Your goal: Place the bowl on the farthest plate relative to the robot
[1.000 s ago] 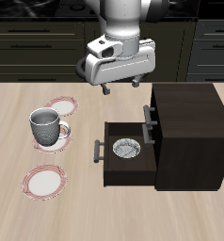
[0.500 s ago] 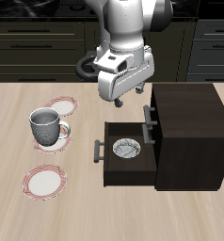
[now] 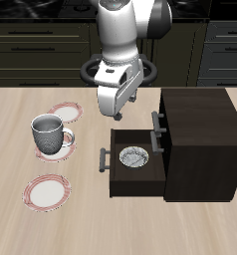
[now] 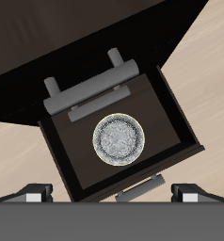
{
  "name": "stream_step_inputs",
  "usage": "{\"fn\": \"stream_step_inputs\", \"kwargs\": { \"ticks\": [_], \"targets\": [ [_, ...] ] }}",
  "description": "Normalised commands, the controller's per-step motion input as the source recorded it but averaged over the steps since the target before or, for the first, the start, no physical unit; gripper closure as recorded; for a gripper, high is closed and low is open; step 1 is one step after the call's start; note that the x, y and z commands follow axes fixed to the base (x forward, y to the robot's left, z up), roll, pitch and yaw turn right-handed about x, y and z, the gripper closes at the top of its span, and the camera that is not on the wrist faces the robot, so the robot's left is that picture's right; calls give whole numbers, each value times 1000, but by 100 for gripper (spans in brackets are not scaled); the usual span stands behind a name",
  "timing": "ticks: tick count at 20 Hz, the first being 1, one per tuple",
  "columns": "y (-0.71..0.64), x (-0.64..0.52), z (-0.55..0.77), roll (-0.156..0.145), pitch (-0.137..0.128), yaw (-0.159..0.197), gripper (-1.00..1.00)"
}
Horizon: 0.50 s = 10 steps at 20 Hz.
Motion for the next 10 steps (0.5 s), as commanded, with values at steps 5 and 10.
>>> {"fn": "stream_step_inputs", "kwargs": {
  "ticks": [5, 10],
  "targets": [
    [-108, -3, -16, -33, -64, 177, -100],
    [-15, -3, -8, -8, -4, 107, -100]
  ]
}}
